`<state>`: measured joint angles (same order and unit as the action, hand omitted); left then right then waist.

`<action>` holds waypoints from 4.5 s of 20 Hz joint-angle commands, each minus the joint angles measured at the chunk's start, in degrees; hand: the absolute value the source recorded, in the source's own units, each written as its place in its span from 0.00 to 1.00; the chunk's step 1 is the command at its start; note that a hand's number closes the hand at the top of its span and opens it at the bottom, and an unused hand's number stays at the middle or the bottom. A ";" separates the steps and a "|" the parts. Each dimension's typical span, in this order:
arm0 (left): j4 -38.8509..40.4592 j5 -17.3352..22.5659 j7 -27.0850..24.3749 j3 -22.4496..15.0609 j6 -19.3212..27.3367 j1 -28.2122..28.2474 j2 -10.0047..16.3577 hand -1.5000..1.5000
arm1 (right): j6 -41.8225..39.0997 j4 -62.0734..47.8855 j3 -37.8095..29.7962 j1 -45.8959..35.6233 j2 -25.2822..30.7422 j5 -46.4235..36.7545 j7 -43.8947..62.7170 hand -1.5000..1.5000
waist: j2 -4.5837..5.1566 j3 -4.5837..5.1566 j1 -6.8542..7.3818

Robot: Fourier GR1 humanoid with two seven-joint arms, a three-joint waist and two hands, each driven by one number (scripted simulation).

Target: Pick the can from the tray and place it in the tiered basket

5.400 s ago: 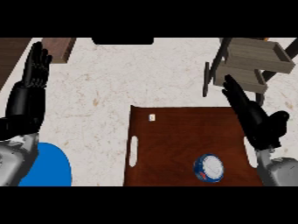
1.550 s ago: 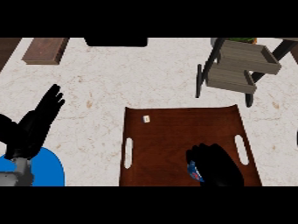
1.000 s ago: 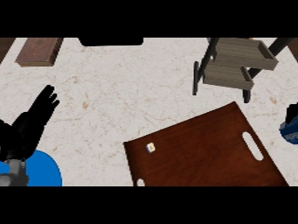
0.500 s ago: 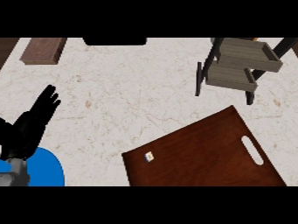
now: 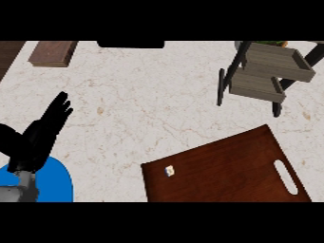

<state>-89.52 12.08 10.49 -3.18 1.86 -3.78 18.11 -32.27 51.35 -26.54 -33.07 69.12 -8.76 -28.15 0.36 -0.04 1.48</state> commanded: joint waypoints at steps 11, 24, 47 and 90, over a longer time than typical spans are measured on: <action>-0.50 -0.19 2.11 2.00 -2.00 -1.09 0.87 0.50 | -3.85 7.49 13.43 -27.66 -10.06 3.00 27.11 1.00 | -0.33 0.19 0.41; -0.03 -2.60 -1.89 2.70 -1.84 2.61 -2.36 0.50 | -0.97 12.22 17.93 -30.39 -21.46 1.23 42.16 1.00 | -0.42 0.10 -1.00; 1.28 -3.31 0.82 5.02 -4.38 -0.94 -3.03 0.50 | 21.11 -2.29 18.15 -36.28 -34.69 -13.25 32.99 0.00 | -0.05 0.07 -0.07; -3.43 -4.57 3.18 4.76 -5.27 -0.51 -5.42 0.50 | 14.88 -33.73 -12.86 -38.56 -0.81 5.28 28.84 0.00 | 0.71 -0.18 0.95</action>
<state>-91.37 7.94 13.40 2.30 -3.92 -4.86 13.45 -13.97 20.39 -38.36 -73.40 64.15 -3.91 3.20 1.03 -0.17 2.18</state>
